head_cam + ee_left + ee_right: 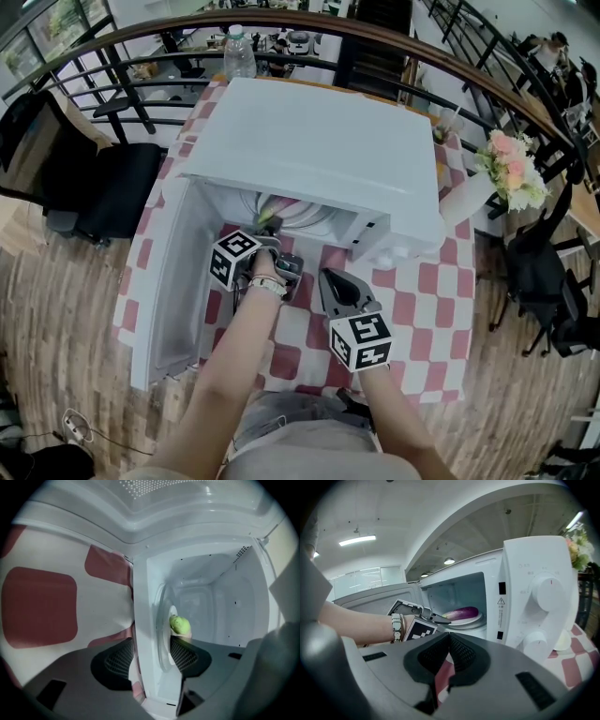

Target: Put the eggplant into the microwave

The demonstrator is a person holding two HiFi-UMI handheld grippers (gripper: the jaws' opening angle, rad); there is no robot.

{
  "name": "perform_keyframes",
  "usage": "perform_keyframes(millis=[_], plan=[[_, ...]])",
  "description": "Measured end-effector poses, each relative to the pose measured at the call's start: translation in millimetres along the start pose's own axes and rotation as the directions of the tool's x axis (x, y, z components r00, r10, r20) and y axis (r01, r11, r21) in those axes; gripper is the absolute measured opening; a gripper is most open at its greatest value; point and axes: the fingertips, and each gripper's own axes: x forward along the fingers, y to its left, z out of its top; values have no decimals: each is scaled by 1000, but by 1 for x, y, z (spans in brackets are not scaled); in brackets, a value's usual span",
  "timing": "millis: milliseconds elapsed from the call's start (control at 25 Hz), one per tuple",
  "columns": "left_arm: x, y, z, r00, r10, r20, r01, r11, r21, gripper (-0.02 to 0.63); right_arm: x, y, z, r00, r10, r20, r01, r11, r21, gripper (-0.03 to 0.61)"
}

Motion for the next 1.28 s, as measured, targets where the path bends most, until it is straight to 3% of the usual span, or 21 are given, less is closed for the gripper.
perform_keyframes(millis=[560,960,1280], plan=[[14,-3,4,998,51,-23,-51,999,-5,267,-3,-7,-4,999,-33,-20,34,999,39,26],[-12,-15,-3,999,16,-32,-16,1000,5,262,-15,-5,10,1000,-24,6,24,999,34,26],[-44,-27,-16,998,-19,-55,23,997,72,74,-27,7,19,1000,2,12,-2,1000,13,26]])
